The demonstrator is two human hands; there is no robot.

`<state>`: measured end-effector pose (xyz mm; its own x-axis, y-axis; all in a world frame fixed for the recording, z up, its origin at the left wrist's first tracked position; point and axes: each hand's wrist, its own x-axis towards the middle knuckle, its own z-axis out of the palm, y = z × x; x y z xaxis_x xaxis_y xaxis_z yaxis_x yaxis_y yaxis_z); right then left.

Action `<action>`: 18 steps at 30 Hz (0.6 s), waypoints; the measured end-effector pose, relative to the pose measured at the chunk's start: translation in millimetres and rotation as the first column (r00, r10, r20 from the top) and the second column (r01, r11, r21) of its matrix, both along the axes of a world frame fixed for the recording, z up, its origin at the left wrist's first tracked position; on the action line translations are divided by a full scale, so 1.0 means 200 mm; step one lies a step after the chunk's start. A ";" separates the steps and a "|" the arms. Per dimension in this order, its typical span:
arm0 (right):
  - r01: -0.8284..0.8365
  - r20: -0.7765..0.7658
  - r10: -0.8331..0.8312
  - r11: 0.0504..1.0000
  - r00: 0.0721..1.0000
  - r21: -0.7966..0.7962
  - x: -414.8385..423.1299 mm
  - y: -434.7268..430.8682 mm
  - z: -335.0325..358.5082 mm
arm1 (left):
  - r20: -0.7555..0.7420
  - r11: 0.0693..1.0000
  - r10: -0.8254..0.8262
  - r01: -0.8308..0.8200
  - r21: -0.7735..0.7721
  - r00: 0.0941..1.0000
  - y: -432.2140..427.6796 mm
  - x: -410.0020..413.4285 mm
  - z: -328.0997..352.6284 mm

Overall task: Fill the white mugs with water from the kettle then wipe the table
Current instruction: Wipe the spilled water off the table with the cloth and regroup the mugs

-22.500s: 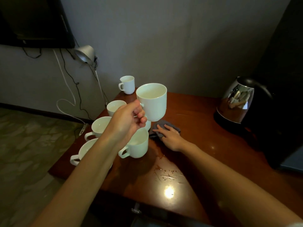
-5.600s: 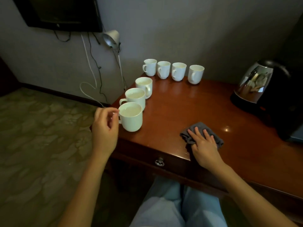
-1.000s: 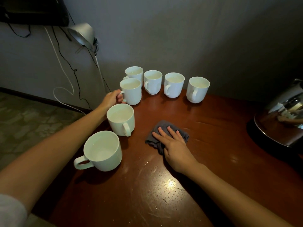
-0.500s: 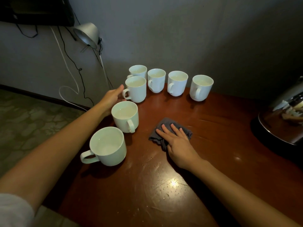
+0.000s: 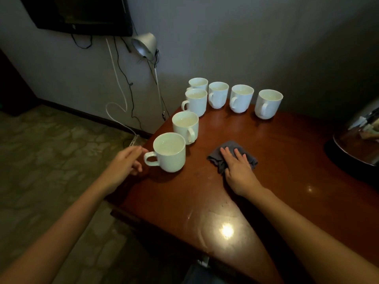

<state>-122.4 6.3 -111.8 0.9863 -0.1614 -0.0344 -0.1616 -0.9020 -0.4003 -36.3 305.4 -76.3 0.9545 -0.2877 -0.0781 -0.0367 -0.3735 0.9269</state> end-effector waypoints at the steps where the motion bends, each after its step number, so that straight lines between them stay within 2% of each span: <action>1: 0.018 0.000 -0.018 1.000 1.000 0.005 -0.05 0.03 0.00 | -0.016 1.000 -0.005 0.004 -0.029 1.000 0.01 -0.04 -0.01; 10: 0.043 -0.068 -0.051 0.993 0.996 -0.107 -0.56 0.23 -0.01 | -0.129 0.984 -0.096 0.075 -0.161 0.987 -0.09 -0.11 0.01; 13: 0.057 -0.101 -0.068 0.993 0.993 -0.108 -0.58 0.24 -0.01 | -0.158 0.972 -0.115 0.079 -0.221 0.981 -0.09 -0.10 0.00; 18: 0.093 -0.162 -0.108 0.991 0.981 -0.096 -0.47 0.29 0.00 | -0.182 0.949 -0.021 -0.037 -0.314 0.983 -0.05 -0.15 0.00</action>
<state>-215.5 64.8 -111.9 0.9466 -0.2689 -0.1779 -0.3107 -0.9083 -0.2803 -66.6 294.7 -77.0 0.9352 -0.3179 -0.1559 0.1439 -0.0611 0.9877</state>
